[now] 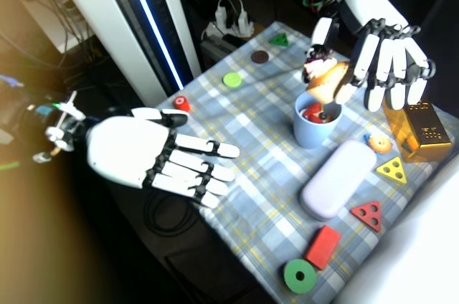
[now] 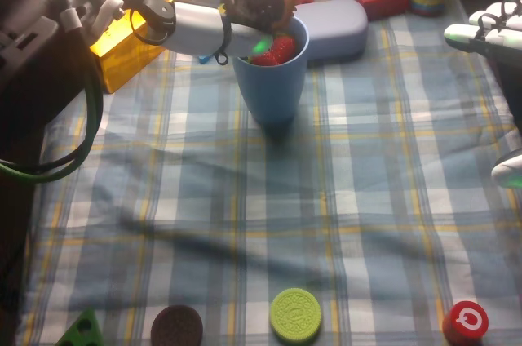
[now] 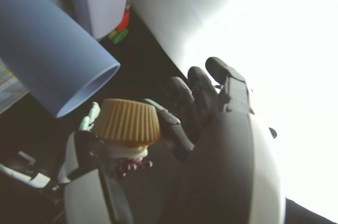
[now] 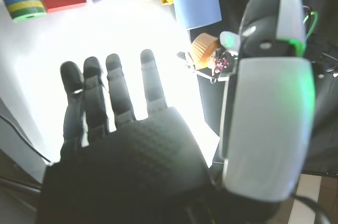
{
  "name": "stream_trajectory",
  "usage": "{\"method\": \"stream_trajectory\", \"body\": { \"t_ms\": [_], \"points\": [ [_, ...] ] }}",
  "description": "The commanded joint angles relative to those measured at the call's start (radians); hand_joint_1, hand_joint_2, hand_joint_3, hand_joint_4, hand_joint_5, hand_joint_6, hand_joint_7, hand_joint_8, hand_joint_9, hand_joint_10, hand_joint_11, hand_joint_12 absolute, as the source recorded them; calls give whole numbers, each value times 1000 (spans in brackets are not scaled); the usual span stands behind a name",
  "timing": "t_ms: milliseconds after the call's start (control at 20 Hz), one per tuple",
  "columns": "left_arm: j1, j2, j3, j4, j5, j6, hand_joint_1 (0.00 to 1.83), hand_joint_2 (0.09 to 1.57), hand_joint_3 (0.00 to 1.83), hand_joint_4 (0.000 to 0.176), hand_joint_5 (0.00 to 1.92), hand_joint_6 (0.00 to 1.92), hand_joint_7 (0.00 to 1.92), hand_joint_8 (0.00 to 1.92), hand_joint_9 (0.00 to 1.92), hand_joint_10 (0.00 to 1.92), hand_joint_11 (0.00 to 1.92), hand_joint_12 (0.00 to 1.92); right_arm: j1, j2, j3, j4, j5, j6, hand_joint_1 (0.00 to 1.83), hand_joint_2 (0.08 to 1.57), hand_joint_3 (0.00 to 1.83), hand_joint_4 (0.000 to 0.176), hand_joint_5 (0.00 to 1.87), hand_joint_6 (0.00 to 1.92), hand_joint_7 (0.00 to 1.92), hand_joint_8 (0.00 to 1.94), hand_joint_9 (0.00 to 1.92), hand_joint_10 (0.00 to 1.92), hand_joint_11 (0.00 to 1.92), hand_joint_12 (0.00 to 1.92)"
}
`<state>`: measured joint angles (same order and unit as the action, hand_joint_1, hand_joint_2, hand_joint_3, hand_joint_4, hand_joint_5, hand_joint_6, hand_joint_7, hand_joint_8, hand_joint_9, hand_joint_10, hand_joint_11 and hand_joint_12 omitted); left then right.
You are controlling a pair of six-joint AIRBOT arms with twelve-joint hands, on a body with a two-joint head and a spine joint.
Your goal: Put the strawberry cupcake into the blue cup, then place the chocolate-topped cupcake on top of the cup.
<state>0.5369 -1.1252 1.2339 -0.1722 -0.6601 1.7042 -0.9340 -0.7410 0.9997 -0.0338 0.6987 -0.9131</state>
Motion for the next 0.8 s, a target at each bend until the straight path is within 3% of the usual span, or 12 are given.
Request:
{"method": "stream_trajectory", "body": {
  "t_ms": [0,50,150,200,250,300,350,450,500,550,600,750],
  "points": [
    [-15,-2,6,2,-130,-5,978,1152,1,176,887,1116,620,5,385,2,0,748,5,4,4,18,115,11,221,830,0,127,0,0,87,1,154,5,0,502],
    [-14,-4,6,2,-134,-5,973,1154,1,176,883,1120,617,2,357,0,0,723,5,3,4,18,115,11,229,841,3,118,0,0,100,1,158,0,5,679],
    [-14,-8,7,2,-134,-5,974,1154,0,176,883,1121,629,6,364,3,0,716,5,3,4,18,115,11,223,844,2,111,0,0,97,0,152,0,0,707],
    [-14,-10,8,2,-134,-5,985,1140,0,176,911,1077,602,5,347,4,0,683,5,3,4,18,115,12,215,850,2,109,0,0,75,9,110,21,0,509],
    [-12,-11,8,2,-134,-5,928,1051,0,65,856,423,576,7,324,5,0,587,5,2,4,18,115,12,186,852,1,108,0,0,75,5,103,15,0,376],
    [-11,-11,8,2,-134,-5,993,1094,6,154,953,857,608,6,337,4,0,635,5,1,4,18,115,12,185,850,0,119,0,0,73,2,72,14,0,229],
    [-10,-10,9,2,-134,-5,989,1126,7,172,922,1028,626,5,353,6,0,694,5,1,4,18,115,12,194,852,0,113,0,0,69,0,83,12,0,183],
    [-11,-10,9,0,-133,-5,975,1151,1,176,886,1114,650,6,379,9,0,783,5,0,4,18,115,12,234,847,0,124,0,0,61,1,46,11,24,59],
    [-11,-10,9,0,-132,-5,916,1065,0,74,849,442,636,7,380,5,0,742,5,0,4,18,115,12,250,854,2,122,0,0,70,4,64,17,32,60],
    [-11,-10,9,0,-131,-5,919,1033,0,53,900,148,616,3,360,3,0,685,5,1,5,18,115,12,219,850,0,119,0,0,66,2,67,16,56,71],
    [-11,-10,9,0,-131,-5,884,1028,0,68,910,45,608,1,357,2,0,681,5,1,5,18,115,12,214,852,1,114,0,0,61,0,46,5,27,61],
    [-10,-9,9,0,-130,-5,884,992,0,61,930,2,598,1,357,3,0,585,5,1,4,18,115,12,265,847,0,117,0,0,51,2,35,1,24,66]
  ]
}}
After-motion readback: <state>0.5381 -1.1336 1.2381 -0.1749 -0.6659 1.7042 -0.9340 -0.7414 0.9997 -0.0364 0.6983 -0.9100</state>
